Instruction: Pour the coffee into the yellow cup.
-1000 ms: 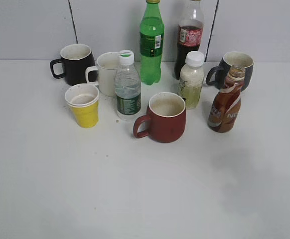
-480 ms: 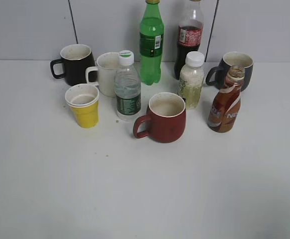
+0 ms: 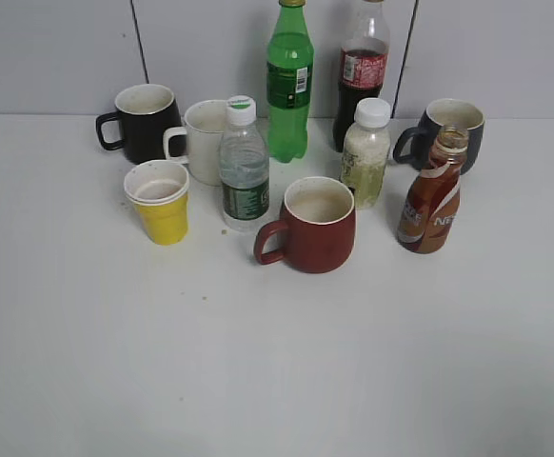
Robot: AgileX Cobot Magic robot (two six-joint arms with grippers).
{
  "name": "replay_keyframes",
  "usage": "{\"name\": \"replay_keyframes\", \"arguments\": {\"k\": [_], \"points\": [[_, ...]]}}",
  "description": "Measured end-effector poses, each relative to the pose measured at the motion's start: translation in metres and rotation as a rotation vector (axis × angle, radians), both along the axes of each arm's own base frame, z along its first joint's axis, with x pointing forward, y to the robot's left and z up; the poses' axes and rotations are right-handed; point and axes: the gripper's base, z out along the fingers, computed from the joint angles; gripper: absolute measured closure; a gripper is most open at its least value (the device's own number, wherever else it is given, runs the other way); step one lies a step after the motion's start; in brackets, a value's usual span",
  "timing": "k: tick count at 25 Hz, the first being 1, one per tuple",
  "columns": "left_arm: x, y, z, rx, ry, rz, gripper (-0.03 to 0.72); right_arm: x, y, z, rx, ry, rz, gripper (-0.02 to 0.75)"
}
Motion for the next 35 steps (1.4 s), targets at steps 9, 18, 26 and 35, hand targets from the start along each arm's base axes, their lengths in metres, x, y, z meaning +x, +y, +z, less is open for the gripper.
{"name": "replay_keyframes", "arguments": {"k": [9,18,26,35], "points": [[0.0,0.0,0.0,0.0,0.0,0.0,0.181,0.0,0.0,0.0001,0.0,-0.001,0.0,0.144],[-0.0005,-0.0001,0.0001,0.0,-0.001,0.107,0.192,0.0013,0.0006,0.0002,-0.002,0.0,-0.085,0.144],[-0.0084,0.0002,-0.0004,-0.008,-0.042,0.337,0.199,0.0027,0.0014,0.0002,-0.001,0.001,-0.247,0.144],[-0.0086,0.0002,-0.0003,-0.005,-0.045,0.368,0.216,-0.0014,0.0011,0.0001,0.004,-0.025,-0.252,0.146]]}}
